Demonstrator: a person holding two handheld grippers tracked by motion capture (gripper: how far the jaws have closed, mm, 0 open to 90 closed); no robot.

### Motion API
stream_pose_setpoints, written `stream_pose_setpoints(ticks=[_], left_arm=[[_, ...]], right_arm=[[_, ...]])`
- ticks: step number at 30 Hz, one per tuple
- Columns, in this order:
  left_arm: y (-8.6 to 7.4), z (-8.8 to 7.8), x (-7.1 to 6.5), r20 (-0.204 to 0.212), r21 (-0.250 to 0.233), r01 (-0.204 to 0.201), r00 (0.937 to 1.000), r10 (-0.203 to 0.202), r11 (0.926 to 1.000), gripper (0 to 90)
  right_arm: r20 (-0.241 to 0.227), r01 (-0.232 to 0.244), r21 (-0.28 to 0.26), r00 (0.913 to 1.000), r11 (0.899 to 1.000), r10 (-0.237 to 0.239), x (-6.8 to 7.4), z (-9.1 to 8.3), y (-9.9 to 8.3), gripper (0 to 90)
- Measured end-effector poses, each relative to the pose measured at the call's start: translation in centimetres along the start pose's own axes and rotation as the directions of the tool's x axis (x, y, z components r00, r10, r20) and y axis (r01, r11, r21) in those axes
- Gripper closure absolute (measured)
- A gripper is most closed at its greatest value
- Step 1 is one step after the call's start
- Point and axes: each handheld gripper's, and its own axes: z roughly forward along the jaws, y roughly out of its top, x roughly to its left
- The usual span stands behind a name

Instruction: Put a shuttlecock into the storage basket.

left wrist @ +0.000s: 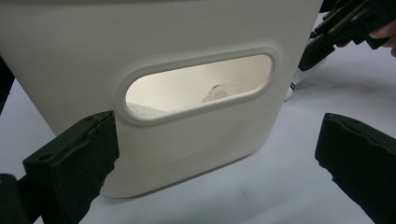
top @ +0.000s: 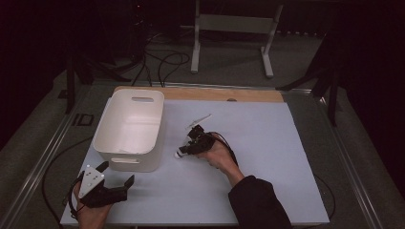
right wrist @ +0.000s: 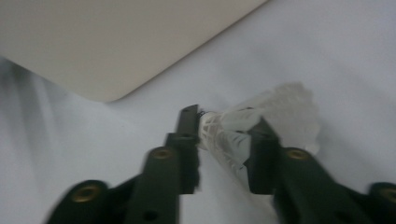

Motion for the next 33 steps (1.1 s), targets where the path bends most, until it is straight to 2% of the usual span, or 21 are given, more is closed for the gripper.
stream_pose_setpoints(ticks=[2,6,16,21,33], left_arm=[[0.0,0.0,0.0,0.0,-0.001,0.0,1.0,0.0,1.0,0.1],[0.0,0.0,0.0,0.0,0.0,0.0,1.0,0.0,1.0,0.1],[0.0,0.0,0.0,-0.001,0.0,0.0,1.0,0.0,1.0,0.1],[0.0,0.0,0.0,-0.001,-0.001,0.001,1.0,-0.001,1.0,0.1],[0.0,0.0,0.0,-0.001,-0.002,0.001,1.0,-0.001,1.0,0.1]], right_arm=[[-0.01,0.013,-0.003,0.9999,1.0,-0.013,0.1,-0.1,0.0,82.0],[-0.007,0.024,-0.011,0.9997,1.0,-0.024,0.4,-0.3,0.1,88.1],[0.011,0.043,-0.036,0.999,0.998,-0.043,0.6,-0.6,0.2,88.7],[0.036,0.049,-0.063,0.9983,0.997,-0.047,0.8,-1.0,0.3,88.7],[0.068,0.069,-0.079,0.9957,0.994,-0.064,1.1,-1.4,0.4,89.0]])
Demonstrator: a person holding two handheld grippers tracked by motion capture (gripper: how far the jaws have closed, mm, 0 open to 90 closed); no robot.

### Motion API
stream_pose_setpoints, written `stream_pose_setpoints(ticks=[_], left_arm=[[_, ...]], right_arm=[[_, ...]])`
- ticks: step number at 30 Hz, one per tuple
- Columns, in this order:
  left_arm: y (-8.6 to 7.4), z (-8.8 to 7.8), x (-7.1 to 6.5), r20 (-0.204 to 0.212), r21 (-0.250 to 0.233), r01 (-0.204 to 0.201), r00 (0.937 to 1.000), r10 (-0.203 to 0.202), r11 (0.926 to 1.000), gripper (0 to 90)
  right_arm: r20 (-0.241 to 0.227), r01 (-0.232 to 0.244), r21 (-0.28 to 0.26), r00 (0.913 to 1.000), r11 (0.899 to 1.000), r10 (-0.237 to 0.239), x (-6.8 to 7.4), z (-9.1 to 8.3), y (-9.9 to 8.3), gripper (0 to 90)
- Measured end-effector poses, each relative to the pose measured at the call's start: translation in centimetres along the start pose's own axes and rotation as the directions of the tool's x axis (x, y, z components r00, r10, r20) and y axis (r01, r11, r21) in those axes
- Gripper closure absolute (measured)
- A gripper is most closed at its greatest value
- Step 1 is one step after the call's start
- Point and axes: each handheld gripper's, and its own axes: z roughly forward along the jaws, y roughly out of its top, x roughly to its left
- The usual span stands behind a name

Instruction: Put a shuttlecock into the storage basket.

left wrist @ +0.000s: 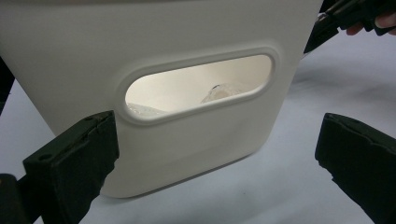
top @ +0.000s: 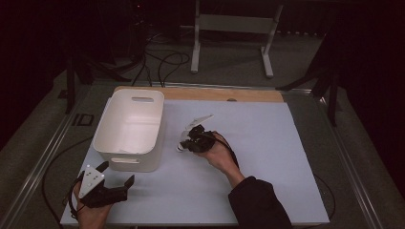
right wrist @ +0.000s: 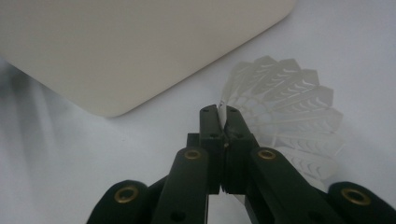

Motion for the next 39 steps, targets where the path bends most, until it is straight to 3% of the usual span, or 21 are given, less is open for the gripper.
stream_pose_setpoints(ticks=[19,39], left_arm=[[0.0,0.0,0.0,0.0,0.001,0.0,1.0,0.0,1.0,0.1],[0.0,0.0,0.0,-0.002,-0.004,0.001,1.0,-0.001,1.0,0.1]], right_arm=[[0.043,0.007,-0.03,0.999,1.0,-0.006,0.4,-0.9,0.3,89.1],[0.082,-0.026,-0.064,0.9961,0.998,0.031,0.4,-1.7,0.6,89.2]])
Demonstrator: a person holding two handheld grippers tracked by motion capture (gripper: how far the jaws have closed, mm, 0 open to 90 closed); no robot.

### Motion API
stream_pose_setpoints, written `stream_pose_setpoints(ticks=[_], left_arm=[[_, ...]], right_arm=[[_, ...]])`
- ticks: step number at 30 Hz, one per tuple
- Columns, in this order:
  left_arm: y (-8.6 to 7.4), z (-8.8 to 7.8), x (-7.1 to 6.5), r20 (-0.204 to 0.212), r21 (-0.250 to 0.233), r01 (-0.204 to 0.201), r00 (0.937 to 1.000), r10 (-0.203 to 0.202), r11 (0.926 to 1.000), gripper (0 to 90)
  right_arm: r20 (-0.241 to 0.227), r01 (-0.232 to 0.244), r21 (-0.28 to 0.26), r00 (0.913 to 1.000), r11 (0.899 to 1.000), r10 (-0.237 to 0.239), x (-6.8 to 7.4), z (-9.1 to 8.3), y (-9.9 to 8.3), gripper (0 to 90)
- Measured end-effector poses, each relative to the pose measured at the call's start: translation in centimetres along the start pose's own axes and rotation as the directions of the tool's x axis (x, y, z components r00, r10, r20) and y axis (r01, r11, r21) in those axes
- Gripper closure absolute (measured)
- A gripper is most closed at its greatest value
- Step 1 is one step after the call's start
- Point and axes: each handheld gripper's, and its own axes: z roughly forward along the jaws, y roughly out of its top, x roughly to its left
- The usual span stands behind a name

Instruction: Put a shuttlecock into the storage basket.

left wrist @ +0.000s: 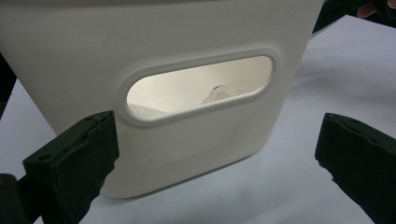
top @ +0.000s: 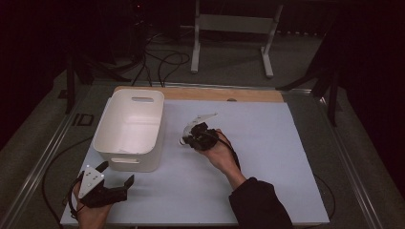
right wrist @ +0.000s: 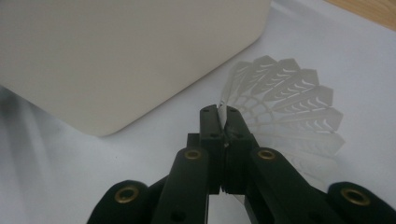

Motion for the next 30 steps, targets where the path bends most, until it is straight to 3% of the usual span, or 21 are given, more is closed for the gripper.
stream_pose_setpoints(ticks=[30], left_arm=[[0.0,0.0,0.0,-0.003,0.002,-0.002,1.0,0.002,1.0,0.1]], right_arm=[[0.059,-0.027,-0.036,0.9979,0.999,0.029,-0.1,-1.1,0.6,89.3]])
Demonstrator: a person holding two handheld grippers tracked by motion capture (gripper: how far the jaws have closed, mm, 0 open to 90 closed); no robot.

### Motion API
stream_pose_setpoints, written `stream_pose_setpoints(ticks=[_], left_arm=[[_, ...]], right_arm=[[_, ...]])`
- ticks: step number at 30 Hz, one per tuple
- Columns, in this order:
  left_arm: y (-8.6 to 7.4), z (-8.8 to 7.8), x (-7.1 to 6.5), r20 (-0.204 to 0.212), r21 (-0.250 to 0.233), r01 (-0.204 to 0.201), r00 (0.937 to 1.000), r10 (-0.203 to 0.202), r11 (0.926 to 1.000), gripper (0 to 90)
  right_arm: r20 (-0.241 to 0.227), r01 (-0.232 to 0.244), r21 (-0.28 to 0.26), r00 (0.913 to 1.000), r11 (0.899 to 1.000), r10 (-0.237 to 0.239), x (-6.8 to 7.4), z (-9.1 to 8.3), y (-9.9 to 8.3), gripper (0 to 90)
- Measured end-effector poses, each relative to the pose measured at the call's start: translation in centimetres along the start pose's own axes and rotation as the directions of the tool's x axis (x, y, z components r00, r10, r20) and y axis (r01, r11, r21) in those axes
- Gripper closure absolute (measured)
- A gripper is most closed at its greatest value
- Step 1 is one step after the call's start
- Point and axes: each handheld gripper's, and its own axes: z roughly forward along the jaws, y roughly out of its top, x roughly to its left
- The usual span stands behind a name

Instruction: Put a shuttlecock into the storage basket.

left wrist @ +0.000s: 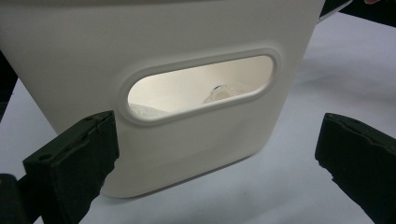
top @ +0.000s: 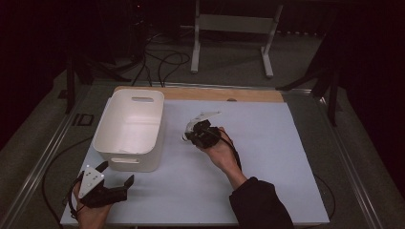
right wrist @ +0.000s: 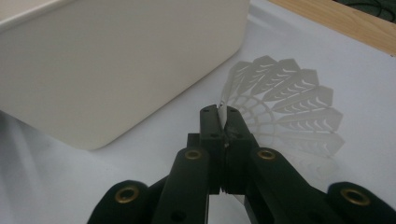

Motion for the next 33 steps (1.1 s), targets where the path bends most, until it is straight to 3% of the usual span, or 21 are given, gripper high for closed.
stream_pose_setpoints(ticks=[33], left_arm=[[0.0,0.0,0.0,-0.001,0.001,0.0,1.0,0.0,1.0,0.1]], right_arm=[[0.032,0.013,-0.029,0.9994,0.999,-0.012,0.1,-1.4,1.1,89.3]])
